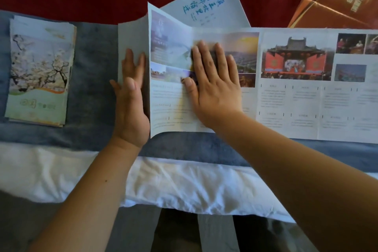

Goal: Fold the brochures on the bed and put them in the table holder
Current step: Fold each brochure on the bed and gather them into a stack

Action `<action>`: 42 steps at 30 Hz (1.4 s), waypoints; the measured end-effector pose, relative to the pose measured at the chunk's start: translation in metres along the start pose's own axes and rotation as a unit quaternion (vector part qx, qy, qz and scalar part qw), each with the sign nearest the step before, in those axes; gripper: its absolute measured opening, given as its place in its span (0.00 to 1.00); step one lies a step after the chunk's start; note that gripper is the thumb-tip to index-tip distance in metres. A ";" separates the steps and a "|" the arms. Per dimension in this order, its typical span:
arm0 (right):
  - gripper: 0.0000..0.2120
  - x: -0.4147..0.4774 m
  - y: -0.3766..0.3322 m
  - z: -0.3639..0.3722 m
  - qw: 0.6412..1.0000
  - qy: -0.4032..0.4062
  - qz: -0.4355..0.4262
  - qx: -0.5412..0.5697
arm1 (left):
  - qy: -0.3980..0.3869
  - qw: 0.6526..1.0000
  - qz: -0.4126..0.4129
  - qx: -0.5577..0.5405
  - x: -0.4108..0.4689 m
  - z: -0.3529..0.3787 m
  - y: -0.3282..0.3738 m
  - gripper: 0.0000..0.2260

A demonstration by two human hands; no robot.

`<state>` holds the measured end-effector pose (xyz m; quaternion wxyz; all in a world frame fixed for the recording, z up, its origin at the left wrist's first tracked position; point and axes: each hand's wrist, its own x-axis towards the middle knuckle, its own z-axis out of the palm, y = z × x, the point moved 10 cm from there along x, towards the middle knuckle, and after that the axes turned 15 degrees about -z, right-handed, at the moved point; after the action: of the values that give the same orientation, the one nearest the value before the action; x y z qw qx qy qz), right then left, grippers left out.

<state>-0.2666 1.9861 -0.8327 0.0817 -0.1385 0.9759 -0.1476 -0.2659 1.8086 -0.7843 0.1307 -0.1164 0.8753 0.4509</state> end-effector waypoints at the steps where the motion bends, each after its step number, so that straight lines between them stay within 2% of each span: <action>1: 0.32 0.001 0.000 0.000 1.000 0.002 0.002 -0.001 | 0.000 1.000 0.001 -0.006 0.004 0.000 -0.002 0.34; 5: 0.29 0.001 -0.002 -0.001 1.000 0.013 -0.016 0.000 | 0.006 0.996 0.039 0.075 0.015 0.006 -0.003 0.33; 12: 0.28 0.001 -0.003 -0.003 0.999 0.017 -0.022 -0.018 | 0.022 0.994 0.042 0.100 0.027 0.015 -0.019 0.32; 19: 0.26 -0.016 0.005 -0.027 0.995 0.005 -0.096 -0.008 | 0.048 0.996 0.060 0.054 0.028 0.013 -0.025 0.23; 22: 0.27 -0.046 0.044 -0.045 0.996 0.023 -0.044 -0.068 | 0.043 0.996 0.058 0.046 0.030 0.013 -0.025 0.24; 24: 0.31 -0.071 0.080 -0.052 0.995 0.014 0.016 -0.096 | 0.049 0.995 0.052 0.067 0.031 0.013 -0.027 0.27; 26: 0.33 -0.097 0.109 -0.051 0.994 -0.004 0.056 -0.091 | 0.053 0.994 0.042 0.089 0.031 0.012 -0.026 0.26; 28: 0.34 -0.114 0.126 -0.045 0.995 -0.012 0.076 -0.067 | 0.059 0.992 0.035 0.106 0.029 0.010 -0.022 0.25; 32: 0.33 -0.114 0.128 -0.035 0.995 0.018 0.079 -0.066 | 0.040 0.989 0.070 0.124 0.022 0.016 -0.005 0.33; 34: 0.33 -0.103 0.120 -0.032 0.995 0.033 0.067 -0.063 | 0.024 0.993 0.059 0.103 0.021 0.025 -0.001 0.32; 39: 0.33 -0.090 0.111 -0.025 0.997 0.031 0.041 -0.064 | -0.042 0.996 0.046 -0.067 0.013 0.050 0.018 0.29; 42: 0.33 -0.090 0.112 -0.027 0.997 0.035 0.041 -0.063 | -0.064 0.993 0.054 -0.088 0.005 0.068 0.031 0.30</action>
<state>-0.2138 2.1231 -0.8313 0.0445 -0.0982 0.9904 -0.0870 -0.2725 1.8819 -0.8003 0.1510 -0.0512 0.8272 0.5387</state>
